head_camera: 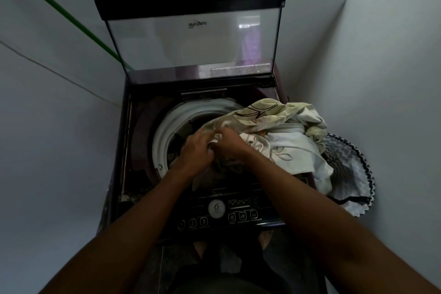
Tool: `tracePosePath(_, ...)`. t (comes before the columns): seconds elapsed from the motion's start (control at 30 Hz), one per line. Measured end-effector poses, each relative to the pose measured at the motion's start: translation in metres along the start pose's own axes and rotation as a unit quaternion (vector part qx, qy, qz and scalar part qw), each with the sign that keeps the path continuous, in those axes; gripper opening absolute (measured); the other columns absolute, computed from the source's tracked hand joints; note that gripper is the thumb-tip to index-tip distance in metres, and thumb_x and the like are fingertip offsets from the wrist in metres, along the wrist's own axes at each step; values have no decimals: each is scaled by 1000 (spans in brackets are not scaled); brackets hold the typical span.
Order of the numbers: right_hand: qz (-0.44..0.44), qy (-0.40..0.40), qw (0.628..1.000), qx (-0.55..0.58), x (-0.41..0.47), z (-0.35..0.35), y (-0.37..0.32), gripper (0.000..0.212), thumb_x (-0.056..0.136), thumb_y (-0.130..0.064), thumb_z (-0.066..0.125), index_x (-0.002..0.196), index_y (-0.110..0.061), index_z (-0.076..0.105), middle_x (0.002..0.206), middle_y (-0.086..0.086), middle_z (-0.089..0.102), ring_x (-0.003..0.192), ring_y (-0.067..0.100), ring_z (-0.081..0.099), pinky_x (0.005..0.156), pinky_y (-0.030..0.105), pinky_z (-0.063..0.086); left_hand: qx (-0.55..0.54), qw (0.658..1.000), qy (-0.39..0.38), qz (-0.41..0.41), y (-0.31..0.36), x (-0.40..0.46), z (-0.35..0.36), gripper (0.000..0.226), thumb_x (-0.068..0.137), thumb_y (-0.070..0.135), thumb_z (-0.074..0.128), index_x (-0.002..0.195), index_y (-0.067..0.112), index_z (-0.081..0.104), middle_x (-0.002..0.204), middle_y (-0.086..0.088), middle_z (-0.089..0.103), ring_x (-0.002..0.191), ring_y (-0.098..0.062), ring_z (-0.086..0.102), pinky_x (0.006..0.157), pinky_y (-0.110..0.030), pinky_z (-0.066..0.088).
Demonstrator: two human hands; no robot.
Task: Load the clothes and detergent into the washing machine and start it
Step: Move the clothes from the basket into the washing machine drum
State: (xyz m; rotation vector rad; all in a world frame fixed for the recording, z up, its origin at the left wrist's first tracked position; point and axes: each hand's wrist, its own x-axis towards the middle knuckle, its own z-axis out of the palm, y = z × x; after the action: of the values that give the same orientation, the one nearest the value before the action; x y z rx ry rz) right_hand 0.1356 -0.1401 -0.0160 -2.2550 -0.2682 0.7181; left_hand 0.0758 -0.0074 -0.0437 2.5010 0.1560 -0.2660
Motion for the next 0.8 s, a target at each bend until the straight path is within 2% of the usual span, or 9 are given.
tracePosePath(0.1,-31,48,998,-22,-4,-14,-9,30,81,-12,68,109,-2,68,101,18,72,95,32,66,85,41,53,-70,997,25,13,22,4,-9,65,75,37,50,137,17,53,141,-9,49,126,-28,49,105,-44,44)
tracePosePath(0.2,-54,120,990,-44,-7,-33,-10,33,79,-8,65,111,-1,69,106,19,70,101,33,64,86,38,49,-128,989,70,34,43,12,-12,50,84,18,64,133,18,54,133,-6,50,118,-21,52,98,-36,46)
tracePosePath(0.27,-71,165,982,-59,-8,-46,0,33,77,-13,68,109,-4,70,105,19,68,102,35,63,87,37,48,-128,985,97,68,58,19,-9,46,83,14,68,128,17,57,127,-6,55,115,-22,54,98,-39,46)
tracePosePath(0.33,-64,194,974,-95,-14,-63,12,40,80,-22,70,117,-7,65,116,17,63,113,36,56,97,43,44,-126,981,109,103,76,25,-4,42,82,13,67,123,13,60,121,-7,58,113,-24,56,98,-42,46)
tracePosePath(0.47,6,223,953,-203,-37,-107,40,61,81,-37,67,136,-20,50,146,8,42,140,33,30,112,59,20,-133,965,131,185,116,31,10,47,75,11,73,120,11,63,120,-7,57,112,-17,55,100,-28,44)
tracePosePath(0.57,73,163,957,-228,-54,-135,69,91,79,-48,70,154,-29,21,164,6,8,150,36,2,114,66,11,-135,966,80,207,144,37,29,57,73,14,80,127,15,61,132,-6,52,124,-18,49,106,-36,43)
tracePosePath(0.63,121,93,969,-195,-60,-147,91,113,75,-52,75,157,-33,-1,166,3,-7,151,37,-7,115,67,7,-98,967,52,230,158,44,42,69,72,37,76,136,20,55,145,-7,45,135,-23,42,109,-46,41)
tracePosePath(0.7,145,35,974,-168,-62,-156,115,131,68,-51,81,155,-32,-16,166,3,0,151,39,1,114,68,12,-26,976,-5,218,171,49,55,93,67,56,73,149,28,39,161,-6,22,147,-29,25,114,-52,33)
tracePosePath(0.8,143,-36,981,-129,-68,-161,136,146,58,-39,88,154,-28,-20,163,9,18,146,39,25,112,58,33,112,972,-116,170,189,52,70,124,60,55,85,154,44,5,163,7,-22,152,-29,-7,116,-59,12)
